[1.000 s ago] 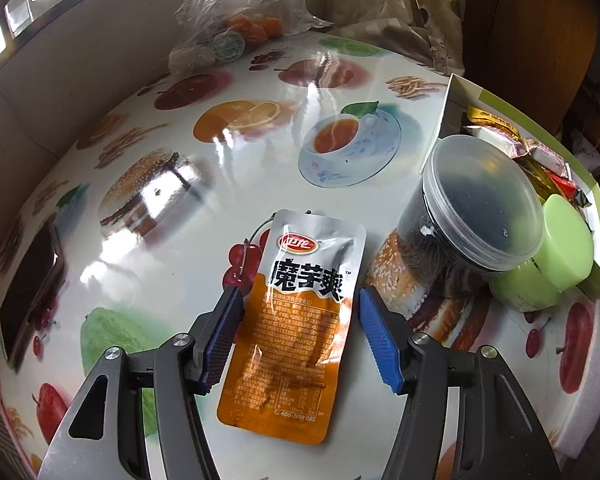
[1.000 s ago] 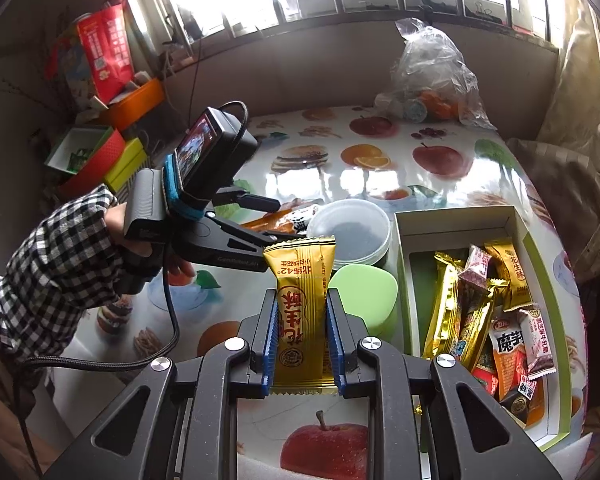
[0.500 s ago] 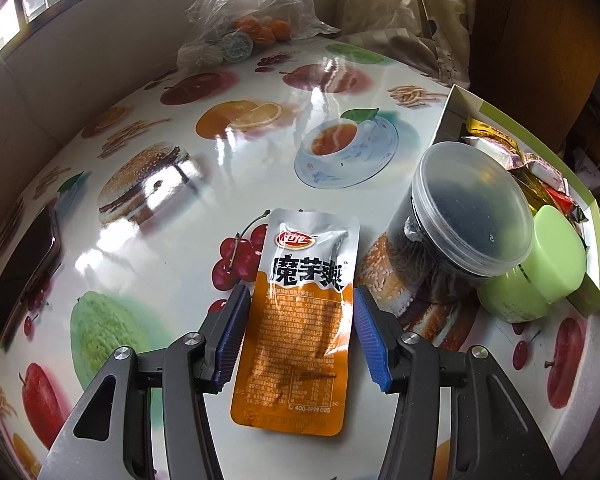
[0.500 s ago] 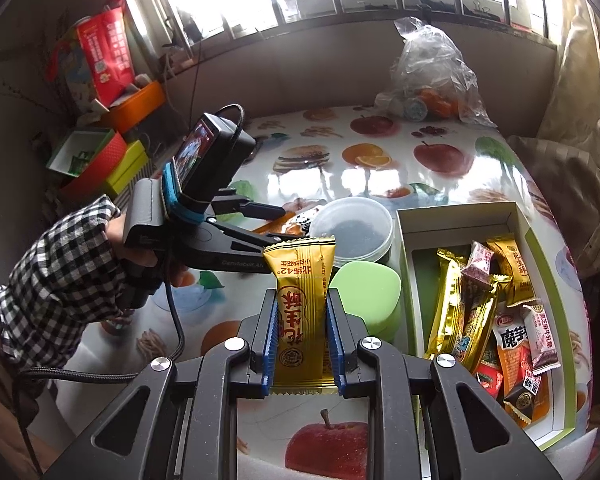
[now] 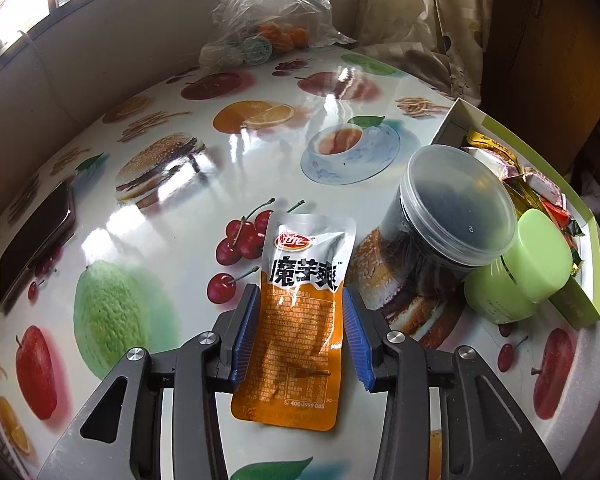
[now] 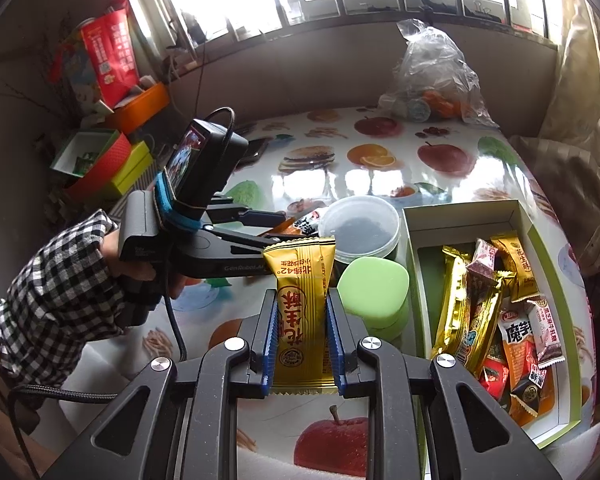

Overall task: Organize snacks
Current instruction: 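Carry the orange pouch and peanut pack over the green gift box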

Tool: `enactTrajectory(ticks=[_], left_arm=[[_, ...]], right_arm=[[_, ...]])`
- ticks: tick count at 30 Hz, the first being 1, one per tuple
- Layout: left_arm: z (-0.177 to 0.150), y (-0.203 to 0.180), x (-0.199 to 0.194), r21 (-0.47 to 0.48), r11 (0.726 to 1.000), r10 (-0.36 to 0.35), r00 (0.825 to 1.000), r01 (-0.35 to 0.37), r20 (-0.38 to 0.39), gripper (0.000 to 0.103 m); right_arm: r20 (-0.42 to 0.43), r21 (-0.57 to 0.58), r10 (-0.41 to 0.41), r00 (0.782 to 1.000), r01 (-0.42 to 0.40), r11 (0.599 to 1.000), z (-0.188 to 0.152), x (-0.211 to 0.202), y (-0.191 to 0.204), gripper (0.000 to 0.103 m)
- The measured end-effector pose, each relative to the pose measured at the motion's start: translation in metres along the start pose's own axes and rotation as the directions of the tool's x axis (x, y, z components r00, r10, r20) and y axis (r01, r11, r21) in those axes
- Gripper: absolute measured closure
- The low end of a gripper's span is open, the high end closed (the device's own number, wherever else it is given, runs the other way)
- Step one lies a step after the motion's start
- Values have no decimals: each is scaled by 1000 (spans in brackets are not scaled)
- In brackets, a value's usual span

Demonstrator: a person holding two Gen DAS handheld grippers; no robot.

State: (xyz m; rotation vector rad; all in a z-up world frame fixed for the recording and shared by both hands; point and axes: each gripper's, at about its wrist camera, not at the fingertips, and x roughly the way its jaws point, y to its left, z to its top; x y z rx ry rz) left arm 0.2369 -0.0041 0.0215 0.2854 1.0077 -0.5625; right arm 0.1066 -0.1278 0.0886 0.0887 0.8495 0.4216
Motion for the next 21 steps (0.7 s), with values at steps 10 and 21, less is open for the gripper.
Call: enactTrajectory(ticks=[10,21], left_arm=[[-12,-5,-34,-50,999,11,999,-9,43,60],[-18,-32,-84,-55,998,41,994,-36,99,60]], right_arm=[[31,-8,-28,999,28,1000,-3,-12,6,82],[88,24,-63,994,61,998,-6,-39,1,82]])
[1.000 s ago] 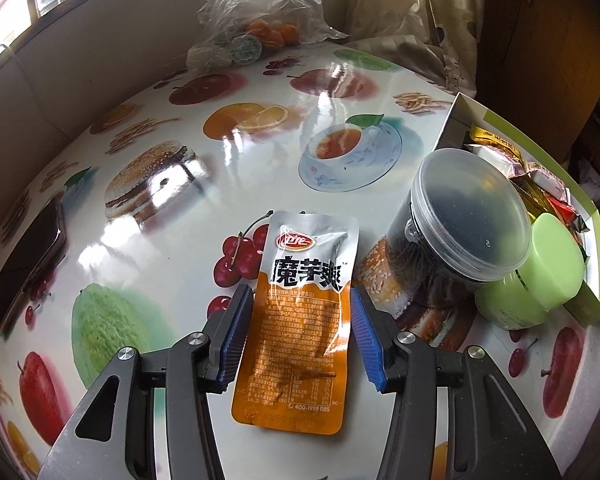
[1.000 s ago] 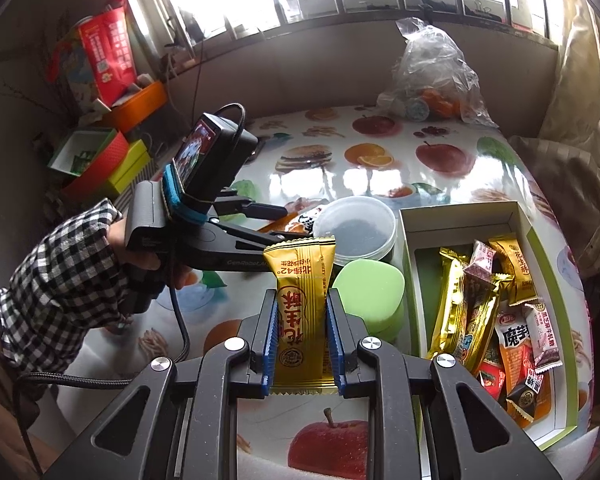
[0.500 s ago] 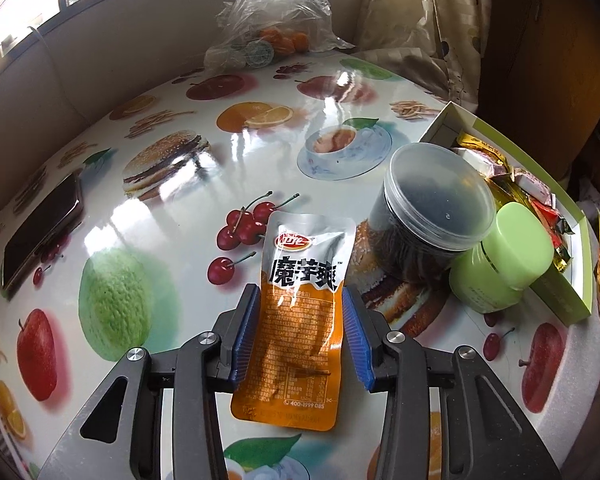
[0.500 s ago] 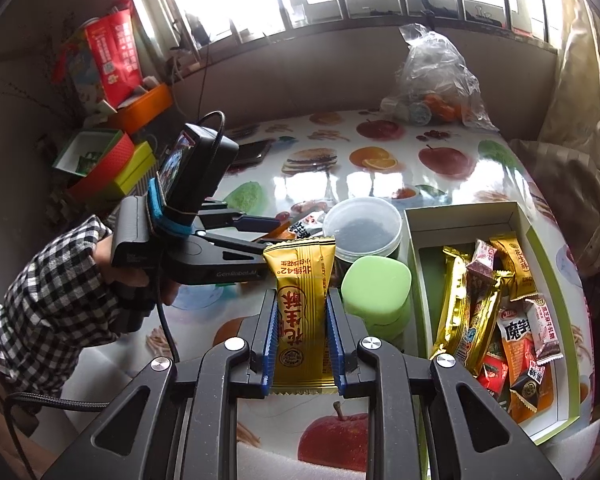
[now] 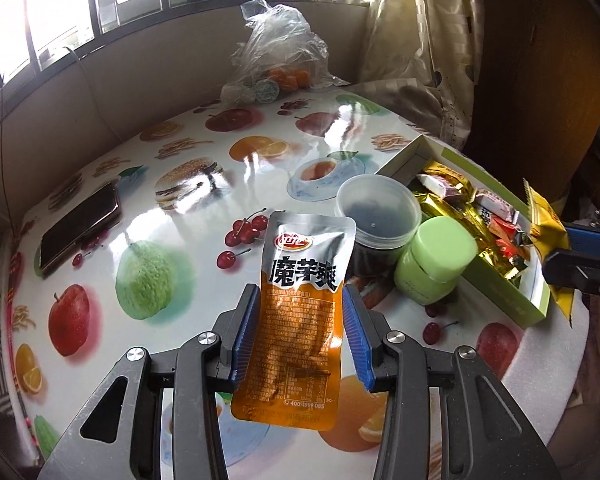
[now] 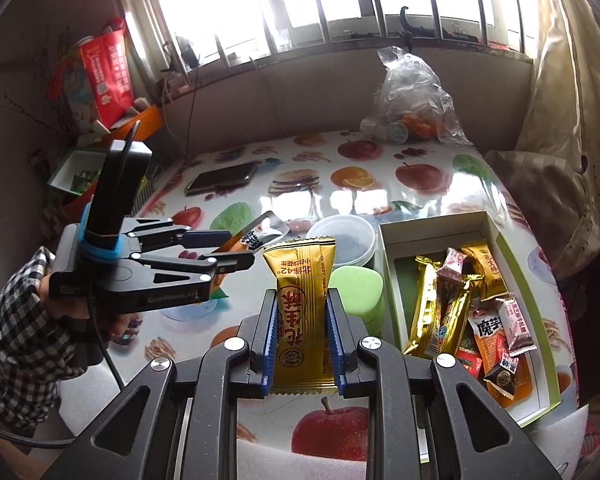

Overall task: Organize snacks
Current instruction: 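Carry the orange pouch and peanut pack over the green gift box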

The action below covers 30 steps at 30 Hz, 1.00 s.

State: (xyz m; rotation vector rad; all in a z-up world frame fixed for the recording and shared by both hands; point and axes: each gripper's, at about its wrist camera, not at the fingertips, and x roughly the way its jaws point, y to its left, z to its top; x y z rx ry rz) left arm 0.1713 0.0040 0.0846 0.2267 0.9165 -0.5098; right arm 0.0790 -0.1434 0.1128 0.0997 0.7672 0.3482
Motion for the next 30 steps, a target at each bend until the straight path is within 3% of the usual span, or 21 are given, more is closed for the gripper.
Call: enactTrajectory(ticks=[16,30], left_arm=[[12,-48,-48,43,999,-17,997,13,78,60],[39,-95,-38,61,996,-67,994,61,90,60]], right_arm=[[66,40,-44,997,42,998,-6,-39,-19,82],[69,100,-131,989,124,987,-12,-55,-63,82]])
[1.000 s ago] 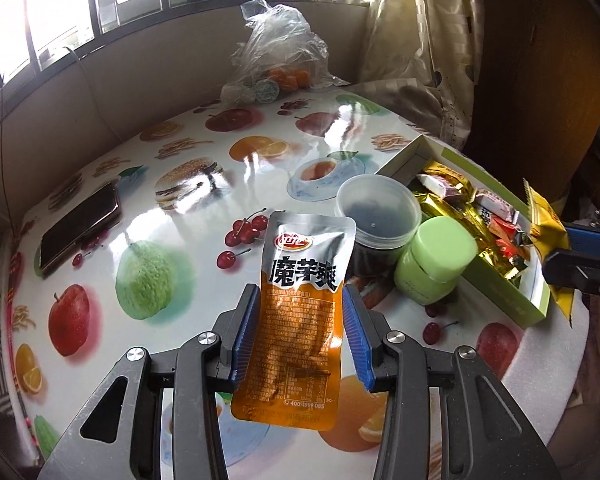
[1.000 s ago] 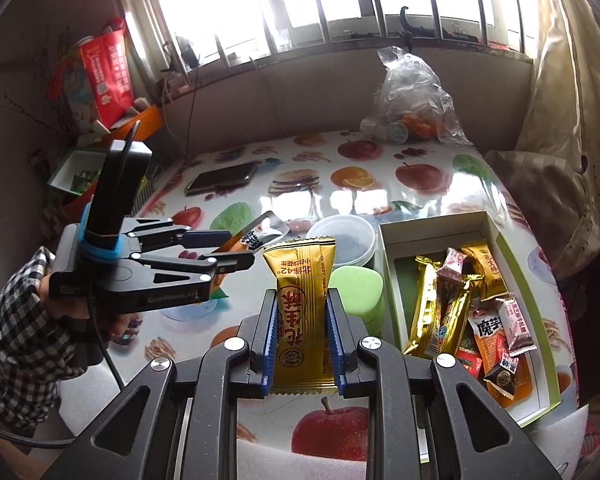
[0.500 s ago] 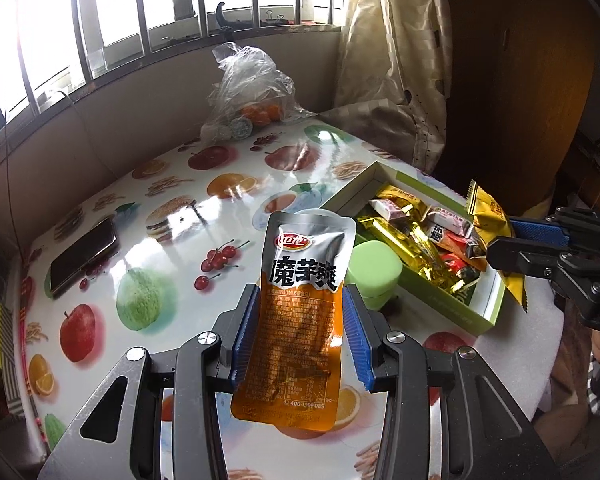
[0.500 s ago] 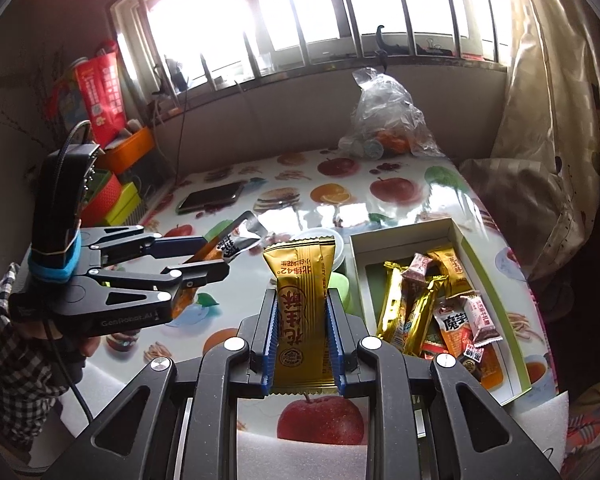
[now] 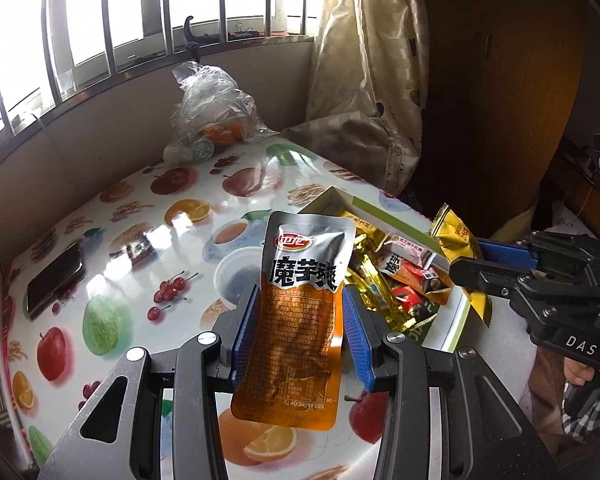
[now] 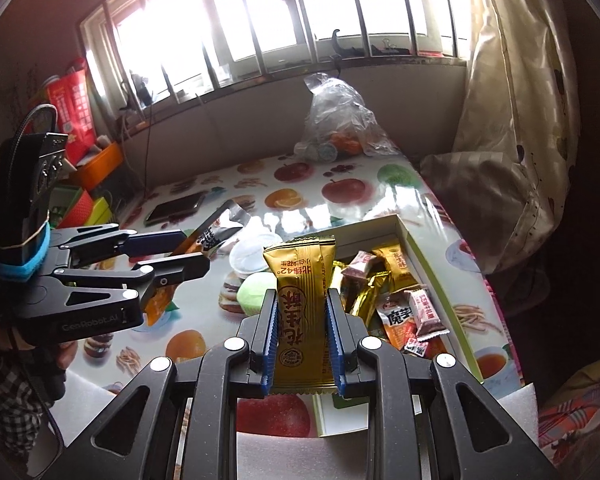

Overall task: Organize snacks
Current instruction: 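Carry the orange pouch and peanut pack over the green gift box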

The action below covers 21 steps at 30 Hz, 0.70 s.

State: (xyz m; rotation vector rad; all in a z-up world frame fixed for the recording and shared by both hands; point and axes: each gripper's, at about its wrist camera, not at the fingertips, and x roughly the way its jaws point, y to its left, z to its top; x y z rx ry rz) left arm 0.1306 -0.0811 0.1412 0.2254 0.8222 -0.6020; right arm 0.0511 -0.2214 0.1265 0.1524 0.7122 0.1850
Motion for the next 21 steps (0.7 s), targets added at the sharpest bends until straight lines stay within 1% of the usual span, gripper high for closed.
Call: enactTrajectory(ticks=[7,14,16,18,21], left_arm=[[11,-17,17,-13,999,-40,999,40,-13,60],[23,-30,36,-21,998,-56,998,56,-25,60],[27,-31,43,-26,998,-55,998,54,-38,60],[30,-32,51,-45,997,-59,997,56,-48,60],[36,-36,61,-57,997,-57,997,54,-50,60]], right_arm=[[-2,28,-45,999,45,999,-2,0,-21,82],[-13,53,-75,997,76,996,-5,2,-42,82],[-15,52,-98,995,99,994,-6,4,-46,82],[-22,49,-117,993,118,992,-8,9,-49,82],[-48,61,-121,991,124,990,-13,20,-57,82]])
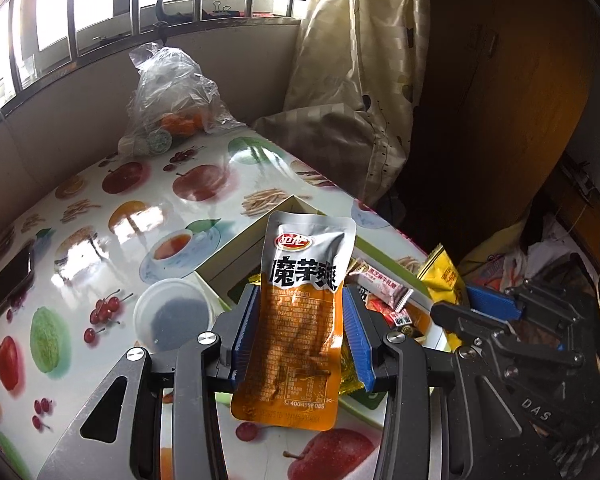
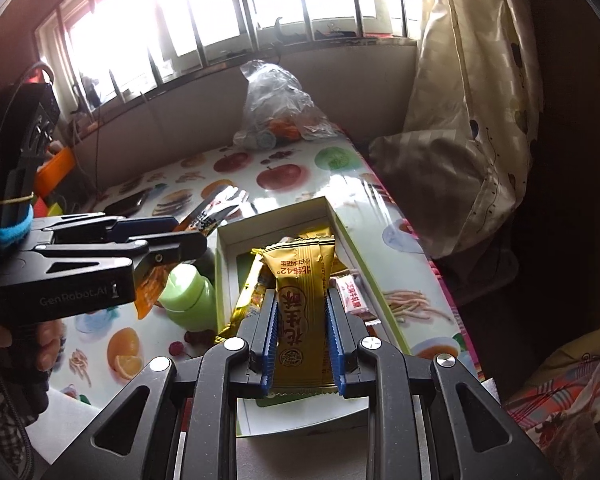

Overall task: Organize snacks
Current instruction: 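Carry the orange pouch and peanut pack over the green gift box, then open both grippers to drop the pouch and peanut pack into the box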

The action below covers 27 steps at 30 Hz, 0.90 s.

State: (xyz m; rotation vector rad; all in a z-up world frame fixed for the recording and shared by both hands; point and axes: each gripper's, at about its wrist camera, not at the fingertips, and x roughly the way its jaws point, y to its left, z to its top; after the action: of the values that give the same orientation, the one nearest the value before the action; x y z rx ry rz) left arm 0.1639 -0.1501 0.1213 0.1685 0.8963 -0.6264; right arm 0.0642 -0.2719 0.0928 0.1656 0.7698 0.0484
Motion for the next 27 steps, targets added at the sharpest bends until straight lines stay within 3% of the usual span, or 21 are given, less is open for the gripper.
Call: enactTrajectory(ticks=[2,5,17,27], left_arm=[[3,-5,8,17,1000,22,1000,-22,-2,60],[6,-3,22,-30,999,-28,999,27,-35,60],[4,-11,68,-53,999,-3,993,-4,-118,60],[1,-11,85,-65,997,19,989,-28,-148,59]], right_arm=[[-18,6,-13,1000,14,1000,-2,9,-5,82],[-39,18,-24,999,25,1000,-4,20,-10,82],[-103,14,-57,993,59,998,-11,57,-21,82],[-99,-13,-106,989,105,994,-16,69,-24,82]])
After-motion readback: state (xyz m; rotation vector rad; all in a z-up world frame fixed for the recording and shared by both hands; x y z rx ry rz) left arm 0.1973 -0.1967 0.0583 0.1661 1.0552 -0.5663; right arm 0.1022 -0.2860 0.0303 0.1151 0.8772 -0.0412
